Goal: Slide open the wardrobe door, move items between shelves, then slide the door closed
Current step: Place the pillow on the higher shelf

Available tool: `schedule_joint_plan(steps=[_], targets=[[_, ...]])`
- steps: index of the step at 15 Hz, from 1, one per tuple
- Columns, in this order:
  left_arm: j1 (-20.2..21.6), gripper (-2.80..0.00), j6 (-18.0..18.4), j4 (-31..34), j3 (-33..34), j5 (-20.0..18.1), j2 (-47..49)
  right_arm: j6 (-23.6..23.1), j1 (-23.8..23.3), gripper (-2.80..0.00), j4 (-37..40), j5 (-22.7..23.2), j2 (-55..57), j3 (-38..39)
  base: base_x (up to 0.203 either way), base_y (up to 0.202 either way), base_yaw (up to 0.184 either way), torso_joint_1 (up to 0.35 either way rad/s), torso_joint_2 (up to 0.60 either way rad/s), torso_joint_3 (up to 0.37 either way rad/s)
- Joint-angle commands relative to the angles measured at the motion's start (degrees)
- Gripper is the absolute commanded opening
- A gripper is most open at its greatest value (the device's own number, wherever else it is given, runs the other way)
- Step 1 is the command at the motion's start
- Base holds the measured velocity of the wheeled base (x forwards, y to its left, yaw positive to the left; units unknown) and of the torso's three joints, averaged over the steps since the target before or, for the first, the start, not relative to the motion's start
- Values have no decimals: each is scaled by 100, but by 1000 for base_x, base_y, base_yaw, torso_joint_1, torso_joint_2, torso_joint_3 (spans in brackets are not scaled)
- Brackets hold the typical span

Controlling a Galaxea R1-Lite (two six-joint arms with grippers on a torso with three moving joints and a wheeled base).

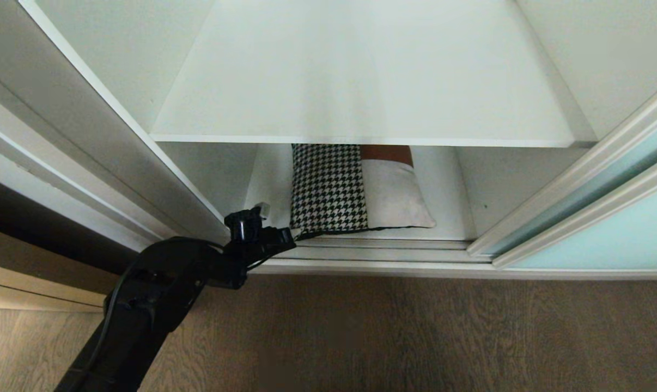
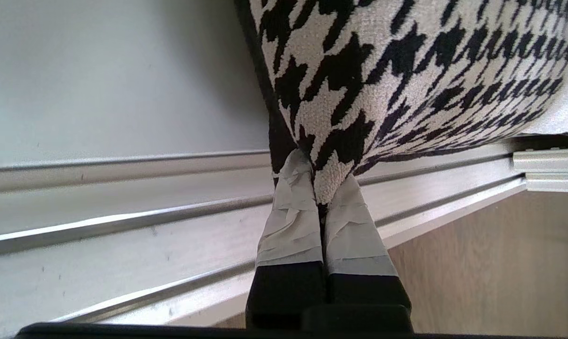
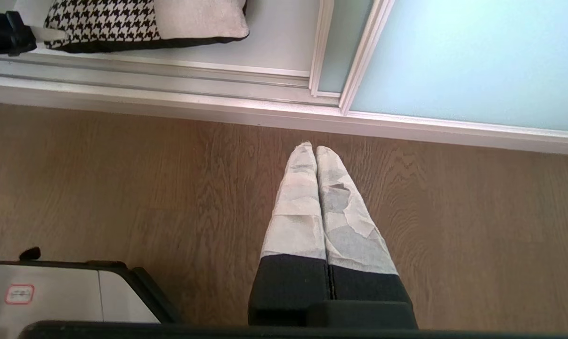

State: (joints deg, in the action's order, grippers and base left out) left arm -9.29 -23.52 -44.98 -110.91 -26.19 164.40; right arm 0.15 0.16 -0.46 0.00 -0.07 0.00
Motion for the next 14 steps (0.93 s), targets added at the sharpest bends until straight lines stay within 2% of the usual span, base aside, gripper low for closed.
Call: schedule_joint_plan(steps=[1, 4, 7, 9, 10, 12, 14], targets=[[69, -280, -74, 41, 8, 7, -120, 64, 2, -280, -6, 0, -1, 0, 0, 0, 0, 0, 0, 0], [166, -280, -119, 177, 32, 82, -146, 64, 2, -280, -6, 0, -1, 8, 0, 0, 0, 0, 0, 0], [235, -280, -170, 381, 85, 319, -189, -60, 2, -280, 50, 13, -8, -7, 0, 0, 0, 0, 0, 0], [242, -280, -229, 382, 358, 326, -296, -445, 2, -280, 184, 47, 6, -43, 0, 0, 0, 0, 0, 0], [249, -280, -241, 354, 594, 325, -401, -445, 2, -280, 303, 44, 8, -75, 0, 0, 0, 0, 0, 0], [279, -280, -249, 323, 805, 325, -532, -445, 2, -280, 561, 44, 34, -223, 0, 0, 0, 0, 0, 0], [279, -280, -249, 340, 790, 325, -576, -422, 2, -280, 694, -7, 261, -802, 0, 0, 0, 0, 0, 0]])
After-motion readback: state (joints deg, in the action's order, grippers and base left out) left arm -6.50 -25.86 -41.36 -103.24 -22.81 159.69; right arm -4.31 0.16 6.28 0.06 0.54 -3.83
